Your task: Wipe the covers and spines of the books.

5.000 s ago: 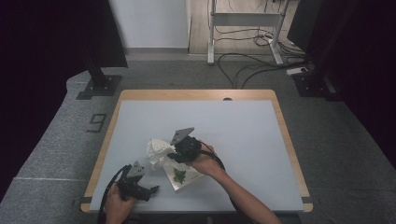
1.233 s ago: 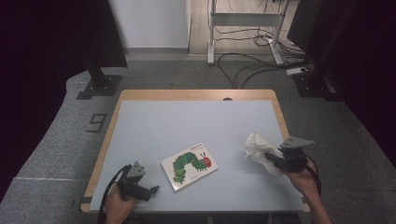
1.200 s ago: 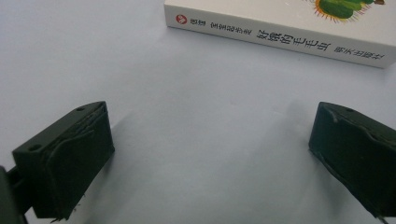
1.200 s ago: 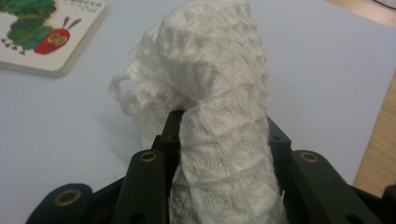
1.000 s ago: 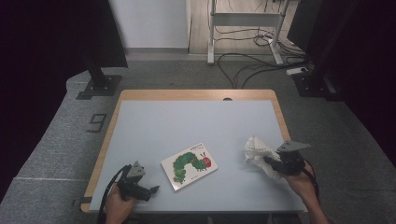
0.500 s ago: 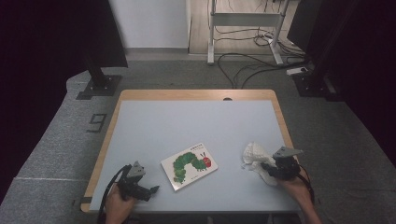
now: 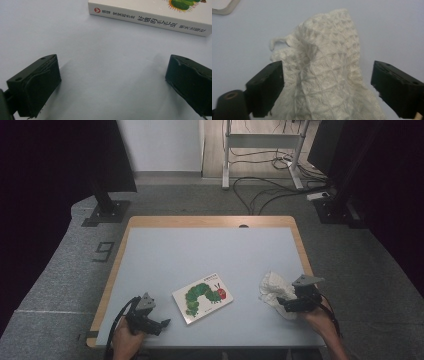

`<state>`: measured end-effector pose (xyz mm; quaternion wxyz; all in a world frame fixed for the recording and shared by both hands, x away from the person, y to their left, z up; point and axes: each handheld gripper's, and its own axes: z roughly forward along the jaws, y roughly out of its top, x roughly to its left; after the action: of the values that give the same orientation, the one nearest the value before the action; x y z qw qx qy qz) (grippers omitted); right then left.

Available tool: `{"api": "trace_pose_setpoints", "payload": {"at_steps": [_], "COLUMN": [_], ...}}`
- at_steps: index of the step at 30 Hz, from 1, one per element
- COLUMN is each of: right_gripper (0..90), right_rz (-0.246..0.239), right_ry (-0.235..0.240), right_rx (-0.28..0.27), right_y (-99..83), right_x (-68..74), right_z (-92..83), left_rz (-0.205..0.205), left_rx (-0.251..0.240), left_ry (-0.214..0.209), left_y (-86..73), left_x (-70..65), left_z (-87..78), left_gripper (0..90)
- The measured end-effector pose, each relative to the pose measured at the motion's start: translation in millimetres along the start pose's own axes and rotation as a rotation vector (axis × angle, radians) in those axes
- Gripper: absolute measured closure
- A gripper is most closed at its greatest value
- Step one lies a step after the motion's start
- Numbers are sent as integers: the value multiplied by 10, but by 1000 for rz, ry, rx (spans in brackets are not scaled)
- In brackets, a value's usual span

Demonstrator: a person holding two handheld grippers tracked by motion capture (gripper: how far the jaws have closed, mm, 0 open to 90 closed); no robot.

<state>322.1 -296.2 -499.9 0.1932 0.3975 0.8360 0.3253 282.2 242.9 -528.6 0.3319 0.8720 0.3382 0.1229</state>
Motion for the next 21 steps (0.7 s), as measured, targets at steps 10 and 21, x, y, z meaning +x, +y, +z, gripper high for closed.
{"api": "trace_pose_setpoints", "payload": {"at_steps": [10,21], "right_gripper": [0,0], "right_rz": [1,-38], "right_ry": [16,27], "right_rx": [-41,-47], "right_y": [67,169], "right_x": [-12,69], "right_z": [-110,-90], "left_rz": [0,0], "left_rx": [0,1], "left_ry": [1,1], "left_y": [0,2], "left_x": [-1,0], "left_z": [0,0], "left_gripper": [0,0]}}
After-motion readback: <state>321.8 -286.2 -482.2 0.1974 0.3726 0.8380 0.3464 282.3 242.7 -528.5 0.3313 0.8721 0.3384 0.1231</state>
